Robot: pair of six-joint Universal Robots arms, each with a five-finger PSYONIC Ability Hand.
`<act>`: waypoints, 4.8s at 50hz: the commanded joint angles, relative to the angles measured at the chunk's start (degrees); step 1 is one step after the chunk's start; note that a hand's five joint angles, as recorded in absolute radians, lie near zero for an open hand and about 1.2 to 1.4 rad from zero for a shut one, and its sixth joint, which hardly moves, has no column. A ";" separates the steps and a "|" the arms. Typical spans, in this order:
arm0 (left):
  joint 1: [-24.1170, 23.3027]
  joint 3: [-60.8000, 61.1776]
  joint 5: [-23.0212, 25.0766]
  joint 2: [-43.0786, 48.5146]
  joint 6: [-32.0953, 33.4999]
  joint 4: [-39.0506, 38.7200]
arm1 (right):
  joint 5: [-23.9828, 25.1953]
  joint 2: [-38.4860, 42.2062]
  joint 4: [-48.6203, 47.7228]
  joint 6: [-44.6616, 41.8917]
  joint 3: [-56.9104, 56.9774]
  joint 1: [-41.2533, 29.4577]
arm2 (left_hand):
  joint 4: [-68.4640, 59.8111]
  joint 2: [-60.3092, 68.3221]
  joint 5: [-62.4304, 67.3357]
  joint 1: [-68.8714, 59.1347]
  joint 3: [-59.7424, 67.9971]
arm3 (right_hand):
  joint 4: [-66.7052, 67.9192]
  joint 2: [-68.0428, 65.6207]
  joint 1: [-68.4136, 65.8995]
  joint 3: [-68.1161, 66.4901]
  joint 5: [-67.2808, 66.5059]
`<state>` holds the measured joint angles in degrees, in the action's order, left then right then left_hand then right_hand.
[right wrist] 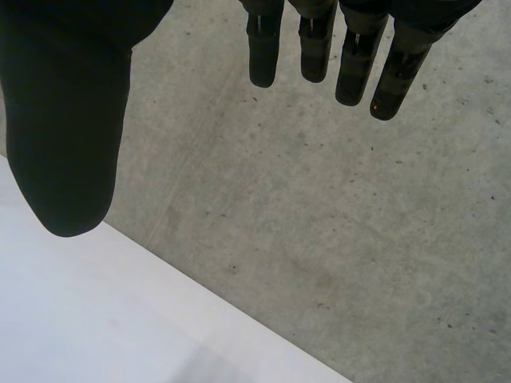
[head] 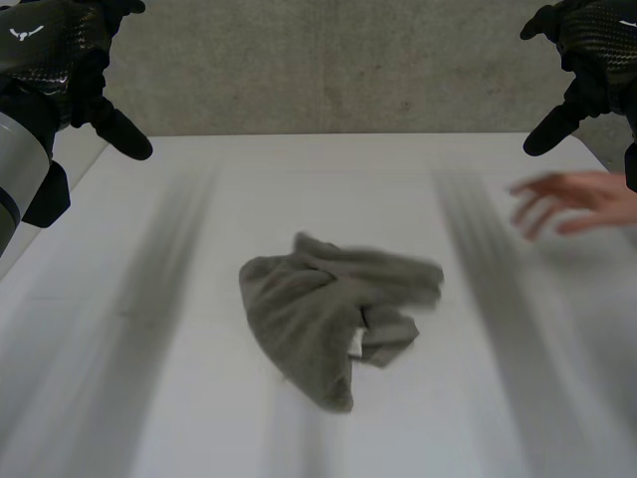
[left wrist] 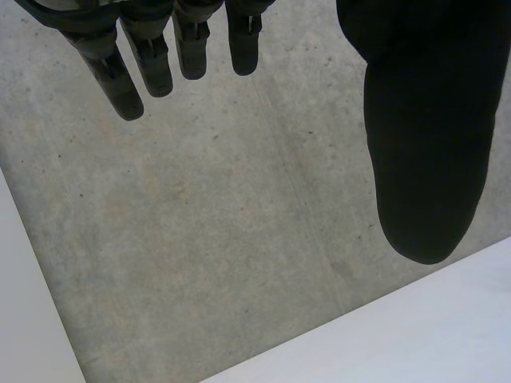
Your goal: Fold the towel.
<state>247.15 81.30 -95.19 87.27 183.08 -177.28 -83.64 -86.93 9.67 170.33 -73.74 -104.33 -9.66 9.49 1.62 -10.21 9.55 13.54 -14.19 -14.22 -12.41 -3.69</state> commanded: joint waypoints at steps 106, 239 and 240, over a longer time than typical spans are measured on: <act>-3.69 21.97 -1.49 25.58 12.04 -19.88 | 27.04 33.05 0.88 -15.47 3.17 -11.69 | -51.31 51.49 49.35 -50.76 51.42 | 66.46 -65.81 -65.78 -67.59 -66.31; -19.60 5.62 -6.85 -5.00 11.60 -8.79 | 15.52 45.79 -24.96 31.29 11.17 -22.67 | -70.34 70.51 68.38 -69.79 70.45 | 56.93 -56.28 -56.25 -58.06 -56.78; -19.60 5.63 -6.86 -5.01 11.60 -8.79 | 14.04 45.62 -26.35 31.11 10.73 -22.59 | -70.34 70.51 68.38 -69.79 70.45 | 66.36 -65.71 -65.69 -67.49 -66.22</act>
<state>227.28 86.70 -102.02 82.73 194.73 -186.15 -66.41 -41.86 -14.02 202.03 -62.41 -126.82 -69.72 69.79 58.80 -67.27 69.63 50.01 -51.48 -52.17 -50.06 -38.71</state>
